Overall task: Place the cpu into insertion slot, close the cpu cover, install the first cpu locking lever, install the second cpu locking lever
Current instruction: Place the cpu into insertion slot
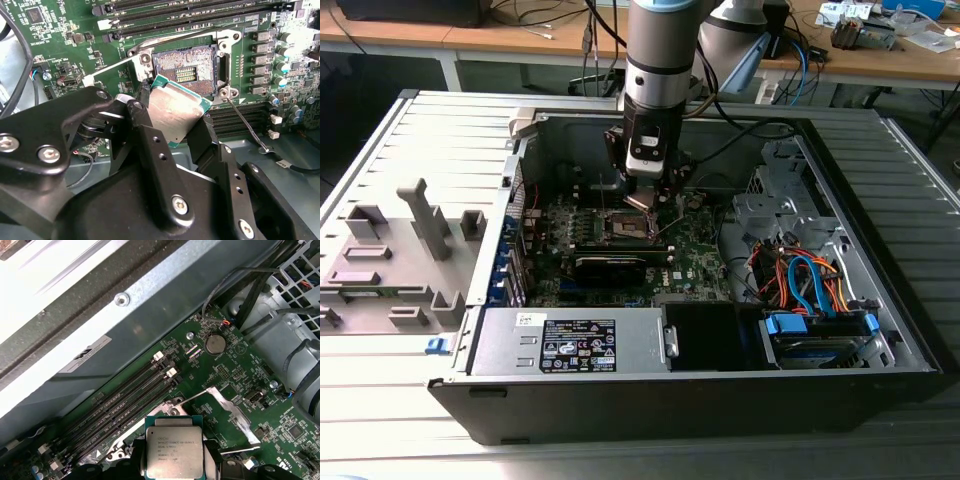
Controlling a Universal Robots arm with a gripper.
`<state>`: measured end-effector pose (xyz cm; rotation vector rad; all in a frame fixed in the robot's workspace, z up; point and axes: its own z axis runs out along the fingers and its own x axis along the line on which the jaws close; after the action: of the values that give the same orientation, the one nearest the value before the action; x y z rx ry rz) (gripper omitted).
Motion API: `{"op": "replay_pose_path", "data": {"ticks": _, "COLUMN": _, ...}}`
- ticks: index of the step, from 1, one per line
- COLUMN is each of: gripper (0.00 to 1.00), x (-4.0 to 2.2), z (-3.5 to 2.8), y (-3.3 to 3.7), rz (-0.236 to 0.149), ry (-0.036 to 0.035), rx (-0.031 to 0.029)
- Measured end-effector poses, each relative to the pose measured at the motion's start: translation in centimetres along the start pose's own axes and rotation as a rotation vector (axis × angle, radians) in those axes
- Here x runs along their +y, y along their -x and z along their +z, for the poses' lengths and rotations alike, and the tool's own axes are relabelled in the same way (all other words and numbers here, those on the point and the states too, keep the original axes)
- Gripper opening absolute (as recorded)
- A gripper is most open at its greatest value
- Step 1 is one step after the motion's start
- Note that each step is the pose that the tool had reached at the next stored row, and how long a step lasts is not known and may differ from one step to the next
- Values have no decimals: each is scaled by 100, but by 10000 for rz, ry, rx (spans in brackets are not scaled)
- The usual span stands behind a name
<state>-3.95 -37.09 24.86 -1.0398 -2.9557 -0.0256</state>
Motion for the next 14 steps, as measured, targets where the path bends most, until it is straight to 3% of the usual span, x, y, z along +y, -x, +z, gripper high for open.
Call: {"op": "replay_pose_path", "data": {"ticks": 14, "gripper": 55, "x": 0, "z": 7, "y": 0, "rz": 113, "ry": 1, "rx": -2}}
